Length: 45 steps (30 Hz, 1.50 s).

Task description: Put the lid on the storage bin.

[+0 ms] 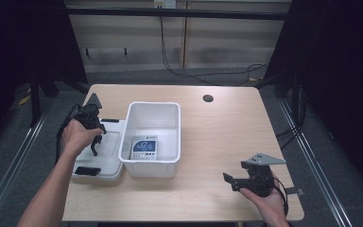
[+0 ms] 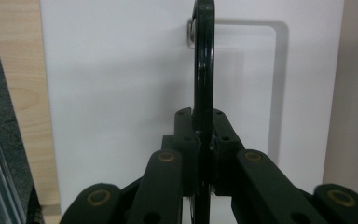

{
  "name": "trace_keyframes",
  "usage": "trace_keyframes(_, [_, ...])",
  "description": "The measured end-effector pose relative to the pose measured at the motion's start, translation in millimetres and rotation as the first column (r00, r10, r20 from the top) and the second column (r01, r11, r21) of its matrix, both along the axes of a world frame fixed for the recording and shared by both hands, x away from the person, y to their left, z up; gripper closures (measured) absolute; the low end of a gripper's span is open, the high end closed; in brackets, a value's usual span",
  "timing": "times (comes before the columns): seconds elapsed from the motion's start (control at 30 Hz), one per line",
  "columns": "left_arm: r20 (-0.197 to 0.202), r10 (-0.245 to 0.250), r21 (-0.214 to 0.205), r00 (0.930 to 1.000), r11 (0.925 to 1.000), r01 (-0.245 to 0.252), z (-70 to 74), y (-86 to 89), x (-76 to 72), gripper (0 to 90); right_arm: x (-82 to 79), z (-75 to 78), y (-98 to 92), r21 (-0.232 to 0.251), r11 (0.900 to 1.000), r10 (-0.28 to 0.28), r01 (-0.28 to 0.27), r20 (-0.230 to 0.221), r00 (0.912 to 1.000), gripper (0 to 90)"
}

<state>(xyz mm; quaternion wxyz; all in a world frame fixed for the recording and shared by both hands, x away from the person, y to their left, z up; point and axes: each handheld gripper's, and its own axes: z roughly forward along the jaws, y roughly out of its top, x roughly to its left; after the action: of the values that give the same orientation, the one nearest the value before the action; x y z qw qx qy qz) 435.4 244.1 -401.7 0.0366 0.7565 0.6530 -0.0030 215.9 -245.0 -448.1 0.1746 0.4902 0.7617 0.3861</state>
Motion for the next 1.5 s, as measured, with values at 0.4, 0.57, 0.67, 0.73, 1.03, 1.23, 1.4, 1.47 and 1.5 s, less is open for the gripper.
trace_keyframes(0.4, [0.005,-0.001,0.006,1.0,1.0,0.001,10.0,5.6,-3.4,84.5,0.3,-0.4,-0.2,-0.001,1.0,-0.001,0.001,-0.002,1.0,17.0])
trace_keyframes(0.57, [0.0,-0.008,0.014,1.0,0.9999,0.008,15.2,6.5,-5.0,84.4,0.2,-0.4,-0.2,-0.002,1.0,0.0,0.0,-0.004,1.0,17.0])
trace_keyframes(0.67, [-0.007,-0.012,0.014,0.9999,0.9998,0.012,16.7,7.4,-5.3,84.4,0.2,-0.4,-0.3,-0.002,1.0,0.0,0.0,-0.004,1.0,17.0])
trace_keyframes(0.73, [-0.004,-0.008,0.016,1.0,0.9998,0.008,17.4,7.7,-5.5,84.5,0.3,-0.5,-0.2,-0.002,1.0,0.0,0.0,-0.005,1.0,17.0])
trace_keyframes(1.03, [0.005,-0.01,0.014,0.9999,0.9998,0.01,26.3,10.5,-8.0,84.5,0.2,-0.7,-0.3,-0.002,1.0,-0.001,0.001,-0.006,1.0,17.0])
trace_keyframes(1.23, [0.007,-0.001,-0.008,1.0,1.0,0.001,33.7,13.8,-9.1,84.5,0.4,-0.8,-0.1,-0.002,1.0,-0.001,0.001,-0.011,0.9999,16.9])
trace_keyframes(1.4, [0.008,-0.002,-0.016,1.0,0.9999,0.002,37.2,15.8,-10.2,84.5,0.6,-0.9,-0.1,-0.001,1.0,-0.002,0.002,-0.012,0.9999,16.9])
trace_keyframes(1.47, [-0.001,-0.009,-0.025,1.0,0.9996,0.009,39.3,18.0,-10.3,84.5,0.8,-1.0,-0.3,-0.001,1.0,-0.001,0.001,-0.01,1.0,16.9])
trace_keyframes(1.5, [0.007,-0.002,-0.026,1.0,0.9997,0.002,40.4,18.5,-10.6,84.5,0.8,-1.1,-0.5,-0.003,1.0,-0.001,0.001,-0.011,0.9999,16.9])
